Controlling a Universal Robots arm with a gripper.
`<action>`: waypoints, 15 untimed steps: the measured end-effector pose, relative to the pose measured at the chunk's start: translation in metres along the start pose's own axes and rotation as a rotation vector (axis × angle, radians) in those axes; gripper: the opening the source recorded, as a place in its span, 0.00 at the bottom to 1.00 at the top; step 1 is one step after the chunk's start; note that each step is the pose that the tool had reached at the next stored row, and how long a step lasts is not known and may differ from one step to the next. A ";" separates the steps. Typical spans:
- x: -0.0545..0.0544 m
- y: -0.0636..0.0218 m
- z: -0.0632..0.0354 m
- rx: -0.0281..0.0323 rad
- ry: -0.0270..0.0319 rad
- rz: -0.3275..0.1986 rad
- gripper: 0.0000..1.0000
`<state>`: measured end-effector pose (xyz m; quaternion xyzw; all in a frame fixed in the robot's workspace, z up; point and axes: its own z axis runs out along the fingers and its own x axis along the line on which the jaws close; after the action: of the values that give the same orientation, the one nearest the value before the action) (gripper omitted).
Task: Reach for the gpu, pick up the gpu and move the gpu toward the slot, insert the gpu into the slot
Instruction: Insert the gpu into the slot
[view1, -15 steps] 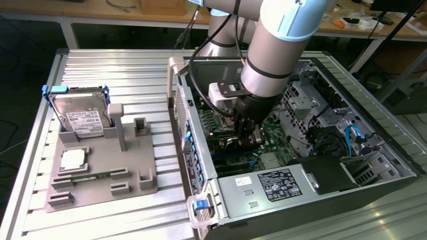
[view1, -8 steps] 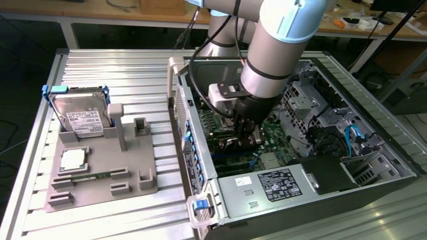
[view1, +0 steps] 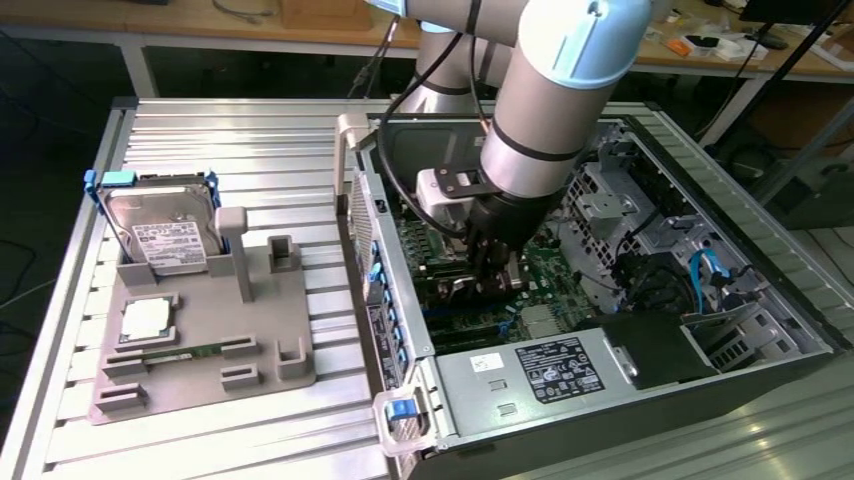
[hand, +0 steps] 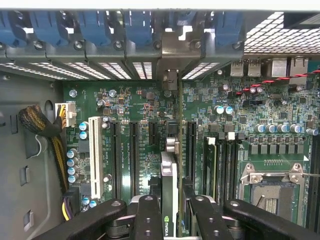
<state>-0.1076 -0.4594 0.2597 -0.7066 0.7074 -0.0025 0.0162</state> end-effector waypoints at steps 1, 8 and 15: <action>0.000 0.0000 0.0002 0.0000 0.0000 0.000 0.27; 0.000 0.0000 0.0012 0.0001 -0.0001 0.000 0.27; 0.000 0.0001 0.0037 0.0000 0.0001 0.000 0.27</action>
<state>-0.1076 -0.4594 0.2560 -0.7066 0.7074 -0.0026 0.0161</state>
